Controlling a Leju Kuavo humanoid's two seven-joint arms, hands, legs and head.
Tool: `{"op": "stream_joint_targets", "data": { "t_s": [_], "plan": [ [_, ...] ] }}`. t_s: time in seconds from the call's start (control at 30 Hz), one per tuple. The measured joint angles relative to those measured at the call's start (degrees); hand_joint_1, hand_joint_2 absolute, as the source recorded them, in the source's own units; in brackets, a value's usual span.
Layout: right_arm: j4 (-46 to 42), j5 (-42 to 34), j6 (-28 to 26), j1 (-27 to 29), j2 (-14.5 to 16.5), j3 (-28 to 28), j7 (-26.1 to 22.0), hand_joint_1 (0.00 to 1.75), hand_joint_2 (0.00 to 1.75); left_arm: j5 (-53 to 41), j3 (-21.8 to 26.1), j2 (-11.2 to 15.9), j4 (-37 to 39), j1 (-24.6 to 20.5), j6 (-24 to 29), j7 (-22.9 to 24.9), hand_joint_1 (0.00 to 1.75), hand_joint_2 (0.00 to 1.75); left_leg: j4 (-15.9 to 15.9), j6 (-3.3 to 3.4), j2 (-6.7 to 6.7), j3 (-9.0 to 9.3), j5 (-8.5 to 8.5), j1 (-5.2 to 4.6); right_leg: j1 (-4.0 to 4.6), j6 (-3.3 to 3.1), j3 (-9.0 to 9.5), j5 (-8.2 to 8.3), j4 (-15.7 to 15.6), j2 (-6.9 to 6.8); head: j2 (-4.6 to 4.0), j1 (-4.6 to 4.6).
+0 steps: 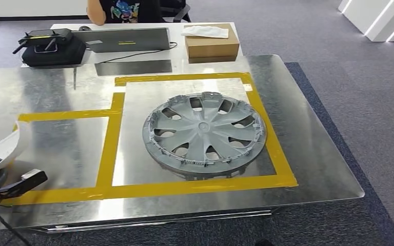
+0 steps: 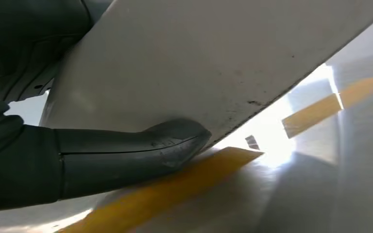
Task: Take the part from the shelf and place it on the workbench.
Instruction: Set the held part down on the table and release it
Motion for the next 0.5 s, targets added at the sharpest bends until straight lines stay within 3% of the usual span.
{"op": "stream_joint_targets", "data": {
  "t_s": [0.23, 0.5],
  "plan": [
    [0.0, 0.0, 0.1, -0.3, 0.0, 0.4, 0.2, 0.00, 0.00, -4.5, -9.2, -0.1, 5.8, -6.1, 1.6, 1.6, 1.75, 1.75, 0.0, 0.00, 0.01, 0.00, 0.00, -0.01, -0.02, 0.04, 0.00, 0.02, 0.0, 0.06, 0.00, -0.01],
    [0.0, 0.0, 0.0, -0.4, 0.0, 0.4, 0.5, 0.00, 0.00, -5.1, -13.0, -0.4, 8.6, -8.7, 1.7, 1.9, 1.75, 1.75, 0.0, 0.01, 0.01, 0.00, -0.01, -0.01, -0.01, 0.04, -0.03, 0.01, 0.0, 0.03, 0.00, -0.01]
  ]
}}
